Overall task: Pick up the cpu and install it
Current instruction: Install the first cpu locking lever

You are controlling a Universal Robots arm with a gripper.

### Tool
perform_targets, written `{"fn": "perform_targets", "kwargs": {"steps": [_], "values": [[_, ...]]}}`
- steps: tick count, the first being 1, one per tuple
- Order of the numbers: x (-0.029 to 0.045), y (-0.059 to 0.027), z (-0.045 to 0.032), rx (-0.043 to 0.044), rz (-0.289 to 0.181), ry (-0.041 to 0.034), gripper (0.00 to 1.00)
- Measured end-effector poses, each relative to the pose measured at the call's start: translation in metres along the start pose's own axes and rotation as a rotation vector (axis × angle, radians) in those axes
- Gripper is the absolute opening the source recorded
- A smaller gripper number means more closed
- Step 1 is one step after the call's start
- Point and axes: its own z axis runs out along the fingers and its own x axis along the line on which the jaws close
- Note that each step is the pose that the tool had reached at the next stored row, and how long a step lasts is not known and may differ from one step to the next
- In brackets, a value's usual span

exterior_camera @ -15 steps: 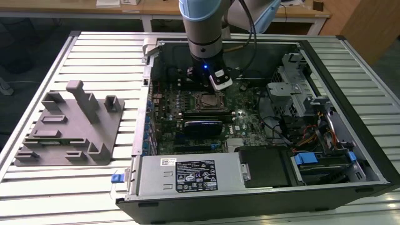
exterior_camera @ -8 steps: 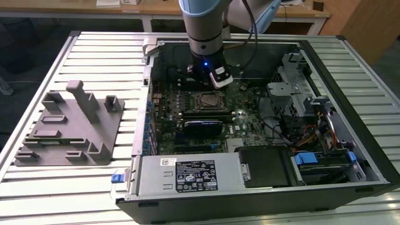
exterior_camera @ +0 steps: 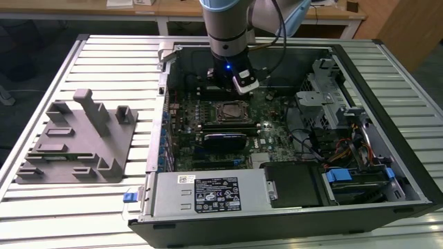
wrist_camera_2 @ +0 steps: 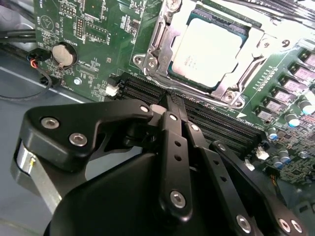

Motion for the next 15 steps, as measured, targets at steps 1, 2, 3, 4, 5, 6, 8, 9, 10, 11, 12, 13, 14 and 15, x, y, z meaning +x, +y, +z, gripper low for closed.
{"fn": "perform_targets", "kwargs": {"steps": [1, 2, 3, 4, 5, 6, 8, 9, 10, 11, 12, 13, 14, 15], "values": [[0.0, 0.0, 0.0, 0.0002, 0.0, -0.0001, 0.11], [0.0, 0.0, 0.0, 0.0003, 0.0, -0.0001, 0.11], [0.0, -0.0001, -0.0001, 0.0004, 0.0, -0.0001, 0.11], [0.0, 0.0, -0.0001, 0.0005, 0.0, -0.0001, 0.11], [0.0, -0.0001, -0.0001, 0.0005, 0.0, -0.0001, 0.11], [0.0, 0.0, -0.0001, 0.0017, 0.0, -0.0003, 0.11], [0.0001, -0.0001, 0.0, 0.0128, -0.002, -0.0021, 0.11], [0.0001, -0.0001, 0.0001, 0.0224, -0.004, -0.0037, 0.11], [0.0001, -0.0001, 0.0003, 0.0315, -0.005, -0.0053, 0.11], [0.0, -0.0001, 0.0004, 0.0401, -0.007, -0.0069, 0.11], [-0.0001, -0.0001, 0.0005, 0.0471, -0.008, -0.0078, 0.11], [-0.0003, -0.0001, 0.0006, 0.0543, -0.009, -0.0081, 0.11], [-0.0005, -0.0001, 0.0007, 0.0617, -0.011, -0.008, 0.11], [-0.0007, -0.0001, 0.0008, 0.0698, -0.012, -0.0076, 0.11]]}}
